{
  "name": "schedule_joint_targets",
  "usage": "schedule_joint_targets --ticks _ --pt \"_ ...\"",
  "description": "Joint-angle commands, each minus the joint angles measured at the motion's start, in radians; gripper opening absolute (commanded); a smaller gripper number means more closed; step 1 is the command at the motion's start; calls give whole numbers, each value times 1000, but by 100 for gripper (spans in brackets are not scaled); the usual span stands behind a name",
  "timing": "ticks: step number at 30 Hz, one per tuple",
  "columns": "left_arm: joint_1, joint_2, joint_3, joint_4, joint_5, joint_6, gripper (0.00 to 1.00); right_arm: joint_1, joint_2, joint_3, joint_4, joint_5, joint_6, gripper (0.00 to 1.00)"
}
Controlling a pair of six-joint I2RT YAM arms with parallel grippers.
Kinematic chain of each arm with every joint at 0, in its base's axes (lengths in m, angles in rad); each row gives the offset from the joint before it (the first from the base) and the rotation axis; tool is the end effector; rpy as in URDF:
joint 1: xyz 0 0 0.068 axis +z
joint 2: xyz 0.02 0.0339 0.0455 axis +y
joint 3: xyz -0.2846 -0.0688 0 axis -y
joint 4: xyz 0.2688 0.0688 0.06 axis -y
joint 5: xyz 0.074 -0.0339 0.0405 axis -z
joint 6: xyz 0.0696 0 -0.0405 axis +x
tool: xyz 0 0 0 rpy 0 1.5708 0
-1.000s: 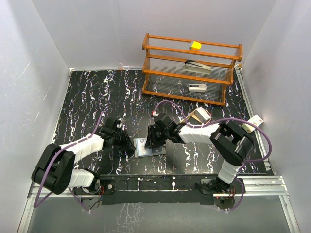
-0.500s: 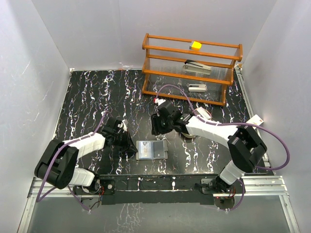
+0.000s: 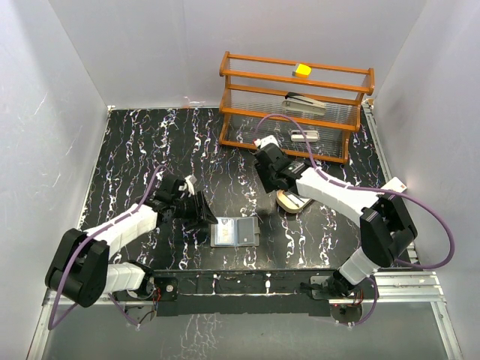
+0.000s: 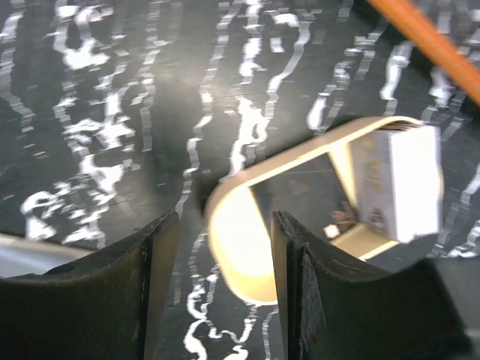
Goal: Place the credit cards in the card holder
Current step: Insert the credit card into the card holder, then pick up the credit card from the storage box.
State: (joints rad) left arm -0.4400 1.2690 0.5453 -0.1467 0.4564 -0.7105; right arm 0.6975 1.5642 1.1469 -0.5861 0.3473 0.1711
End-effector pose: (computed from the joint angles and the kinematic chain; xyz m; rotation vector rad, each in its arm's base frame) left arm 0.2263 -0.1404 0.1479 -0.1324 2.6131 -1.0261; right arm 0.2935 0.2151 0.2264 -0.5239 2.4329 -0.0906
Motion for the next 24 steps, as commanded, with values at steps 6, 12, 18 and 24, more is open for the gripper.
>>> schedule_joint_targets --ticks 6,12,18,24 --pt "1 -121 128 -135 -1 45 53 -101 11 79 -39 298 -134 53" --pt "0 -158 191 -196 33 101 99 -153 33 66 -24 335 -182 54" --pt "1 -175 225 -254 42 187 99 -178 73 43 -11 352 -205 54" --pt "1 -203 209 -275 -30 241 99 -196 102 14 12 383 -227 54"
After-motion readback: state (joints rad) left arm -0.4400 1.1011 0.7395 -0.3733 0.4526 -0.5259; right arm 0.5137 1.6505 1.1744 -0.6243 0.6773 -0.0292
